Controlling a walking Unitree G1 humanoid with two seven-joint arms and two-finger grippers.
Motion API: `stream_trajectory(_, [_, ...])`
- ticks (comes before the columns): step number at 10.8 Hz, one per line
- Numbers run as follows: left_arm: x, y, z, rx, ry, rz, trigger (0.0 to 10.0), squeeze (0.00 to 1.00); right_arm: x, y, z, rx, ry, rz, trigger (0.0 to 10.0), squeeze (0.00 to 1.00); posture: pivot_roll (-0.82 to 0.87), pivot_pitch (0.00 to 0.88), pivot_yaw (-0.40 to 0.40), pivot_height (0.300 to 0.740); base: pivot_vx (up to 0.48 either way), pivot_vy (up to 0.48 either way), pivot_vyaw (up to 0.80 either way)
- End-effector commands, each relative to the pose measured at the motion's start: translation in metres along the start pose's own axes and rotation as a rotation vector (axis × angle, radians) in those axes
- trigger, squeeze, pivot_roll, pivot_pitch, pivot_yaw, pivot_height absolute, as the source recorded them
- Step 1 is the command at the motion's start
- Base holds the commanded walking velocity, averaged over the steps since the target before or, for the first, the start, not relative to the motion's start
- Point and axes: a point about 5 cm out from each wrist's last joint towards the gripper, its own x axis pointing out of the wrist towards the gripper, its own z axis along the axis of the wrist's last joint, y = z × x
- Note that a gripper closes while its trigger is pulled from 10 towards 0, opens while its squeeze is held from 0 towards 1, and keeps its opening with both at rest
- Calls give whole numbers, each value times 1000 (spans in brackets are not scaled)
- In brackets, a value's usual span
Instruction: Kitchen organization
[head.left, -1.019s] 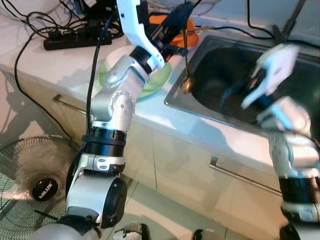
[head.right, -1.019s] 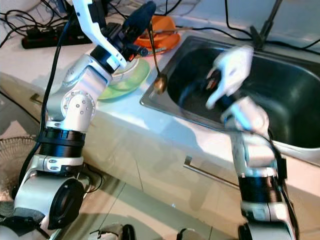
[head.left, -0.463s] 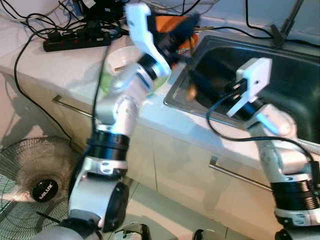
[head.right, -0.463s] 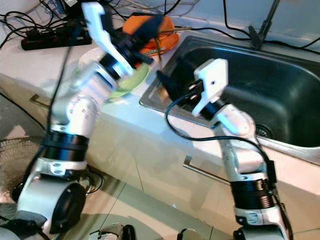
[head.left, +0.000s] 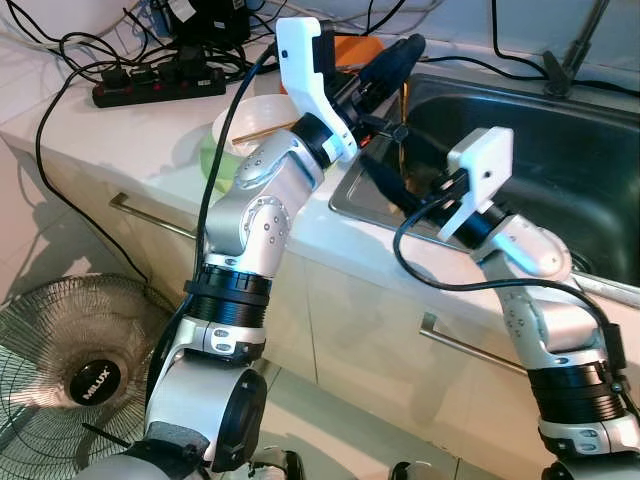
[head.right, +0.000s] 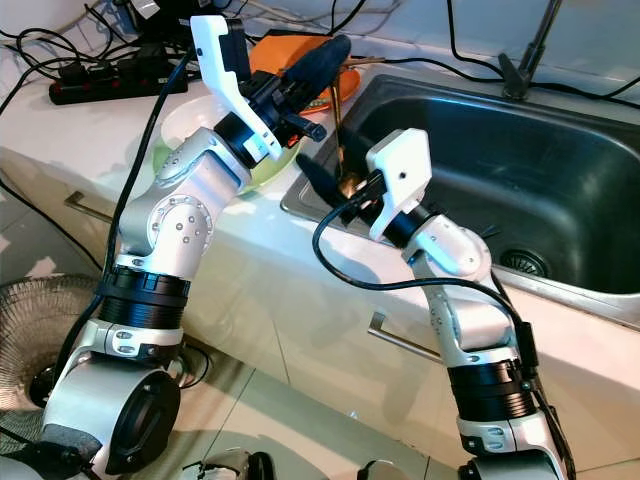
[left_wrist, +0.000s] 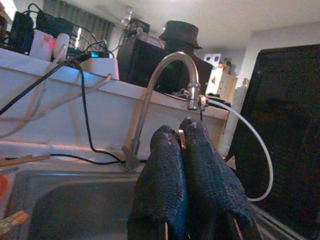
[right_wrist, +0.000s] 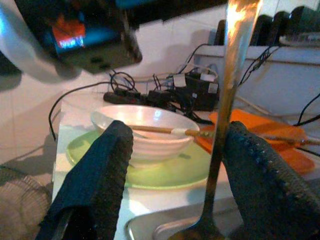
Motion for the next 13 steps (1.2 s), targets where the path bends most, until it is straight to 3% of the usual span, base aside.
stream_trajectory(1, [1, -5, 2, 1, 0, -28, 10000, 0, 3, 2, -3, -19, 12, -4, 10000, 0, -19, 34, 97, 740, 0, 0, 0])
stream_trajectory(4, [1, -6, 2, 0, 2, -34, 10000, 0, 6, -14, -15, -66, 98, -167, 10000, 0, -14, 40, 97, 740, 0, 0, 0])
stream_trajectory(6, [0, -6, 2, 0, 3, -31, 10000, 0, 7, -16, -13, -56, 79, -190, 10000, 0, -14, 46, 95, 740, 0, 0, 0])
stream_trajectory(7, [0, -5, 2, 2, 2, -29, 10000, 0, 9, -15, -12, -53, 69, -190, 431, 0, -14, 49, 94, 740, 0, 0, 0])
stream_trajectory(8, [0, -5, 2, 3, 3, -28, 10000, 0, 9, -15, -12, -53, 64, -193, 0, 0, -14, 49, 94, 740, 0, 0, 0])
stream_trajectory(13, [0, -2, 3, 9, 1, -15, 10000, 0, 8, -19, -9, -51, 52, -204, 0, 0, -12, 60, 93, 740, 0, 0, 0])
